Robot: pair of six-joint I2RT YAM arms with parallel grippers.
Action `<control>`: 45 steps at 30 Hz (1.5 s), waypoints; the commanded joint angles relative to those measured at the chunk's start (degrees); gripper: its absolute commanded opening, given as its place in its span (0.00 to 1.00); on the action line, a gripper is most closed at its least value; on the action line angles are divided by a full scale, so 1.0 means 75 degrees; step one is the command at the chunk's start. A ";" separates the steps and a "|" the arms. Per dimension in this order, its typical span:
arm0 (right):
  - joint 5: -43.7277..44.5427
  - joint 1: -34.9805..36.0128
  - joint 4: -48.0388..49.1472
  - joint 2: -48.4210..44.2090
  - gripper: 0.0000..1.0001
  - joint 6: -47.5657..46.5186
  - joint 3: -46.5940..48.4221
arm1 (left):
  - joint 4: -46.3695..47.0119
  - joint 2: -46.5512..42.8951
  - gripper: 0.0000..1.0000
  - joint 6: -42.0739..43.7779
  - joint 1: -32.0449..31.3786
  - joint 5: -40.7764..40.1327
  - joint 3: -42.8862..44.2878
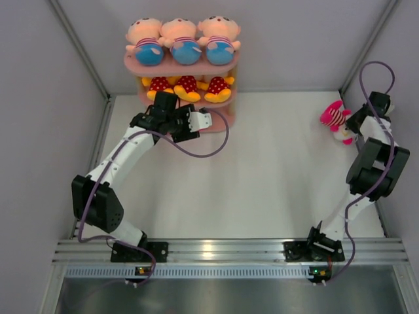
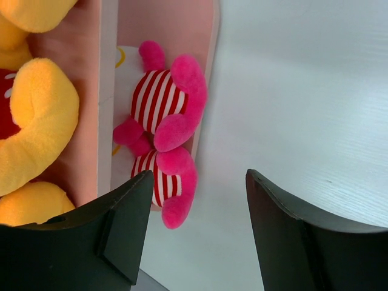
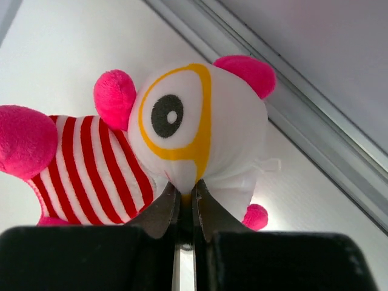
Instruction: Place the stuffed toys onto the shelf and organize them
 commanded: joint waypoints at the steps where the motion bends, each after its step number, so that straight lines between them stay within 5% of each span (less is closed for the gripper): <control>1: -0.0931 0.0278 -0.0617 -0.1919 0.00 -0.1464 -0.0014 | -0.0535 -0.0561 0.68 -0.0130 -0.0189 0.0658 0.0219; 6: -0.1380 0.1800 -0.1700 -0.3338 0.00 -0.4343 -0.0305 | -0.0805 -0.0983 0.67 0.0374 -0.0645 0.1044 -0.0005; 9: -0.2384 0.3766 -0.2192 -0.4099 0.00 -0.6146 -0.0915 | -0.0852 -0.1241 0.68 0.0165 -0.0822 0.1372 0.0007; 13: -0.3300 0.6260 -0.2088 -0.4640 0.00 -0.6483 -0.1128 | -0.1928 -0.1662 0.71 0.0713 -0.1045 0.2005 0.0171; 19: -0.3501 0.8408 -0.2029 -0.3868 0.00 -0.6142 -0.0167 | -0.2447 -0.2774 0.77 0.0680 -0.1619 0.2451 -0.0542; 28: -0.3548 0.9443 -0.2087 -0.3363 0.00 -0.6341 0.0373 | -0.2447 -0.3281 0.80 -0.0012 -0.1678 0.2709 -0.0731; 37: -0.3114 0.9479 -0.2239 -0.3316 0.00 -0.6540 0.0630 | -0.3501 -0.3211 0.79 0.0445 -0.1713 0.2968 -0.0883; 45: -0.3453 0.9467 -0.1947 -0.3363 0.00 -0.6353 0.0655 | -0.3490 -0.2837 0.59 0.0504 -0.1713 0.3002 -0.0486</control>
